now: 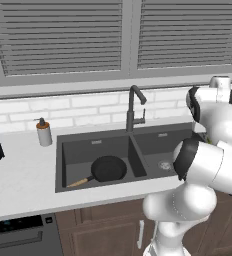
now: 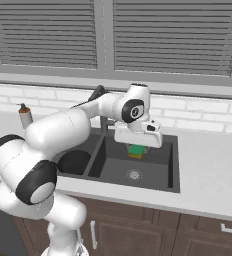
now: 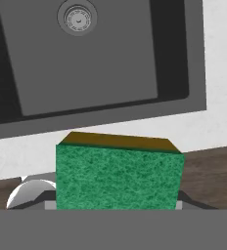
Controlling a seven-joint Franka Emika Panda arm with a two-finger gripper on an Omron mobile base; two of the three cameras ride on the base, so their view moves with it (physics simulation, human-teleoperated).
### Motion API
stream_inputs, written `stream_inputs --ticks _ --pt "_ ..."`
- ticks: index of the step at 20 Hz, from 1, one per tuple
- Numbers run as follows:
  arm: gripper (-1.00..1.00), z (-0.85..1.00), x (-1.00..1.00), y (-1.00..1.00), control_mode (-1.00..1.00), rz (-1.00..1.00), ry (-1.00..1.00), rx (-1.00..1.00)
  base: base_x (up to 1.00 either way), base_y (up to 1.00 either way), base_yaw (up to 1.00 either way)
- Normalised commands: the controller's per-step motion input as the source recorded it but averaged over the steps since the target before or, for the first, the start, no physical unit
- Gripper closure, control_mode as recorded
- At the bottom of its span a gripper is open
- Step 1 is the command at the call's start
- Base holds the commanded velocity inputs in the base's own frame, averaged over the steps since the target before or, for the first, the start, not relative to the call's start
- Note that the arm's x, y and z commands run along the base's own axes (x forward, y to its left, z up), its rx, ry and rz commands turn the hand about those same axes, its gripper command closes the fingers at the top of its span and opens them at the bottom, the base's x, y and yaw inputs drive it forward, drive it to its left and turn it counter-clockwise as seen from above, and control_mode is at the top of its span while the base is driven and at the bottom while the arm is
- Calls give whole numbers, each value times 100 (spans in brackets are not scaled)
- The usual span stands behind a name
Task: Pick the pan and sponge and place them into the sink. Then turn on the water.
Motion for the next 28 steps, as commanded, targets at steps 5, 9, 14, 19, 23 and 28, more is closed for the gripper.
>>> stream_inputs --ticks 5,9,14,19,23,28 --pt "100 29 0 100 -100 2 -12 -3 0 0 0" --pt "100 11 0 100 -100 4 -14 -1 0 0 0" --pt "100 11 0 100 -100 3 -13 0 0 0 0" --pt "100 1 2 100 -100 3 -11 0 0 0 0" --pt "100 0 5 100 -100 3 -10 0 0 0 0" --pt "100 0 29 97 -100 4 -2 0 0 0 0"
